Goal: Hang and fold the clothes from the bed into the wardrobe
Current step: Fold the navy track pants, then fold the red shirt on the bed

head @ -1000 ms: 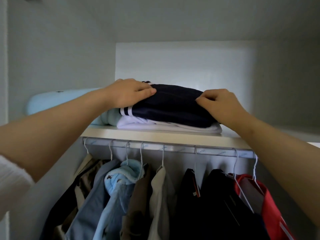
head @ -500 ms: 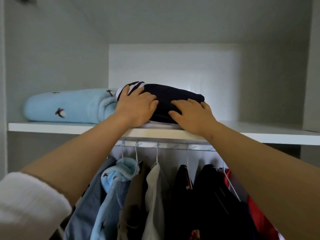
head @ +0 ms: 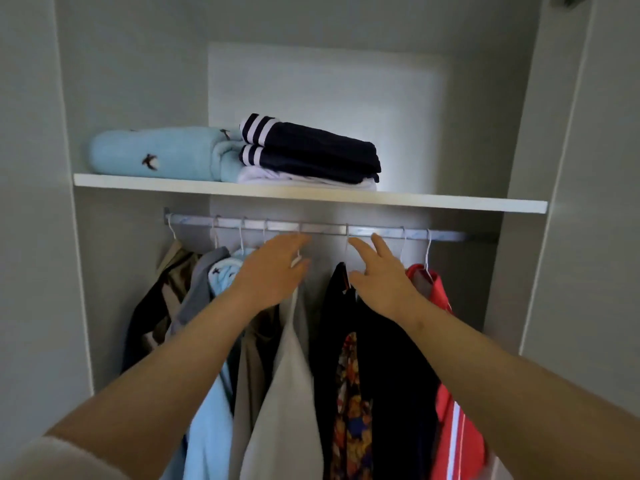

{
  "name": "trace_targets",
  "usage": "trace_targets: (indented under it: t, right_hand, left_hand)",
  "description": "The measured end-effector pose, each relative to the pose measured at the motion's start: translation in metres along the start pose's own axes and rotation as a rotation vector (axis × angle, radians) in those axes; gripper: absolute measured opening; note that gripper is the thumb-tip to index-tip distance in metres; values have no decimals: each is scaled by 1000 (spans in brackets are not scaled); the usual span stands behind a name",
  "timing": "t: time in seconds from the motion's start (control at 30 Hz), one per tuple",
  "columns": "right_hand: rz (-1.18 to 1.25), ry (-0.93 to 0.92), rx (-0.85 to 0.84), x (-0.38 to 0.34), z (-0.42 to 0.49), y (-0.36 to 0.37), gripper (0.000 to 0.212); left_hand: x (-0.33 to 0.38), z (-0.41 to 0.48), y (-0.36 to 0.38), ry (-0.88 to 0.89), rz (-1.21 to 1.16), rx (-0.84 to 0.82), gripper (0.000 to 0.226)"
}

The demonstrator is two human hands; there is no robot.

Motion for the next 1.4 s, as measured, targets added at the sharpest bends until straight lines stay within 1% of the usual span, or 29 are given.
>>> trace_targets:
  t: [0.1, 0.17, 0.23, 0.37, 0.5, 0.6, 0.8, 0.97, 1.1, 1.27, 1.4]
  right_hand:
    - [18, 104, -45, 24, -58, 14, 58]
    - [35, 167, -59, 38, -93, 17, 57]
    - [39, 231, -52, 49, -126, 16, 57]
    - [18, 358, -41, 66, -185, 4, 58]
    - [31, 463, 24, 76, -239, -16, 58]
    - [40, 565, 53, 86, -287, -23, 57]
    - [1, 835, 74, 96, -407, -10, 56]
    - [-47, 1063, 88, 78, -523, 8, 57]
    - [-41, 1280, 139, 46, -631, 21, 58]
    - [-47, 1568, 250, -11, -770, 21, 58]
    - [-66, 1789, 396, -76, -885, 8, 58]
  left_hand:
    - [9, -44, 37, -24, 32, -179, 50]
    - [11, -74, 55, -64, -4, -245, 53]
    - [19, -100, 67, -78, -45, -266, 53]
    - [54, -135, 73, -58, -147, -221, 52]
    - [100, -165, 81, -26, -252, -219, 51]
    - [131, -192, 100, 3, -320, -290, 51]
    - [174, -273, 147, 88, -412, -524, 50]
    - [200, -359, 177, 182, -343, -763, 48]
    - [236, -452, 185, 324, -346, -983, 49]
    - [298, -573, 166, 525, -380, -1178, 46]
    - [364, -679, 124, 732, -409, -1320, 45]
Point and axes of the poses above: each hand's wrist, its own z-axis towards the middle knuckle, its own y-axis out of the palm, x = y × z, the point moved 8 cm from there along z, towards the middle knuckle, and after that the axes turned 1 degree about x, right-handed, at the moved point
